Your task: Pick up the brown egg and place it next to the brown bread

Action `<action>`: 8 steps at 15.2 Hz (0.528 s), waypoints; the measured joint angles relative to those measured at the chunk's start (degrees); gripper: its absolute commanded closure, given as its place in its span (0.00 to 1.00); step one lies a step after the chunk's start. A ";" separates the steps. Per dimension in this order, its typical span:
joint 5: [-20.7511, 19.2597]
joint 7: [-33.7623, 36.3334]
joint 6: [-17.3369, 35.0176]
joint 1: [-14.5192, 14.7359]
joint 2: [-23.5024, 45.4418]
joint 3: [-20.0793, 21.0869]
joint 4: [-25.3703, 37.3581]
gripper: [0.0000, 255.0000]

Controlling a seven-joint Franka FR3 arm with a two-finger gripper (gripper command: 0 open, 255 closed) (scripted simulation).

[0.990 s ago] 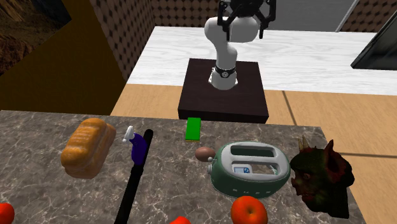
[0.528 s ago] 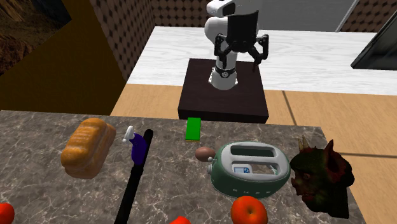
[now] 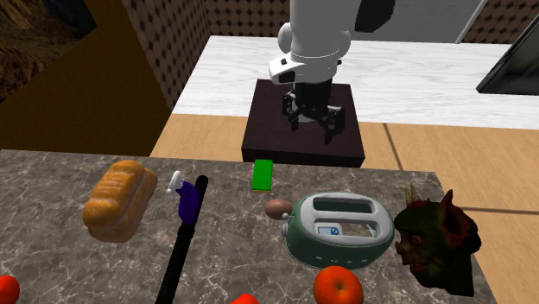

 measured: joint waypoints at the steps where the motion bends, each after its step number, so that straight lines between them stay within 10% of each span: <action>1: 0.02 1.12 1.78 -0.59 1.90 -0.03 -0.15 0.00; 8: 0.32 11.54 13.22 -3.27 15.00 0.93 -0.05 0.00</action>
